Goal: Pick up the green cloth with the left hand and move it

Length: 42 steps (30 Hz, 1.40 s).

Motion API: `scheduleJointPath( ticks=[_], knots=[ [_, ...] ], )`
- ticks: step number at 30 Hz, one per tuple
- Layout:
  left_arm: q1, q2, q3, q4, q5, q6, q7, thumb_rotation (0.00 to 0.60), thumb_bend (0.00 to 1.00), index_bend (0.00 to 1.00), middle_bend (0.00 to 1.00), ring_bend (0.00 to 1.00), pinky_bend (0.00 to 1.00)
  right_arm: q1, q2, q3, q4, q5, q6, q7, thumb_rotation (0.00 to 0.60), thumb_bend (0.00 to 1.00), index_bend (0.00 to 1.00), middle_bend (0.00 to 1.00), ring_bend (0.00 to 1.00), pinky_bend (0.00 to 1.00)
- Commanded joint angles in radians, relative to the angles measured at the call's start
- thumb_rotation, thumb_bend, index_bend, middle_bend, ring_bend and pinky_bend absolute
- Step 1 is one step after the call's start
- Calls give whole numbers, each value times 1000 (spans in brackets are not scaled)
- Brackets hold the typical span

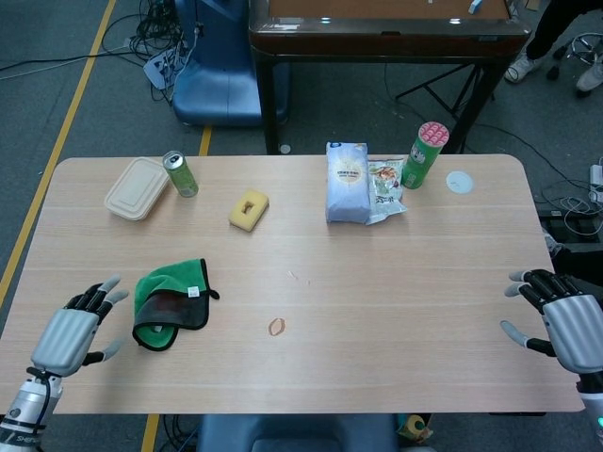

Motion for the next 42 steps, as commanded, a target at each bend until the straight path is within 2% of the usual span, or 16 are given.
scheduleJointPath(
  ticks=[1,3,5,11,17,31,42],
  knots=[
    [-101,27,-14,-5,-62,-160,51,600,223,91,60,86,235,-2,5,-1,-8,1,-1,-7,600,262,430,332,262,311],
    [-144,23,-23,1,-97,-227,75,600,220,22,14,48,224,-4,6,-2,-12,1,-1,-11,600,262,430,332,262,311],
    [-175,17,-28,14,-131,-278,104,600,216,1,1,25,221,-6,7,-3,-15,1,1,-13,600,263,430,332,262,311],
    [-252,-27,-33,89,-218,-376,206,600,202,0,0,0,208,-14,13,-4,-20,2,7,-18,600,263,431,332,262,311],
    [-299,-62,-12,168,-258,-435,271,600,201,0,0,0,195,-16,10,-7,-17,3,2,-15,600,262,430,332,262,311],
    [-371,-126,9,263,-374,-534,254,600,201,0,0,0,195,-24,-2,-10,7,14,0,9,600,262,431,332,262,311],
    [-415,-202,24,357,-399,-574,219,600,201,1,0,1,197,-27,-7,-10,18,25,-7,15,600,262,430,332,262,311]
  ],
)
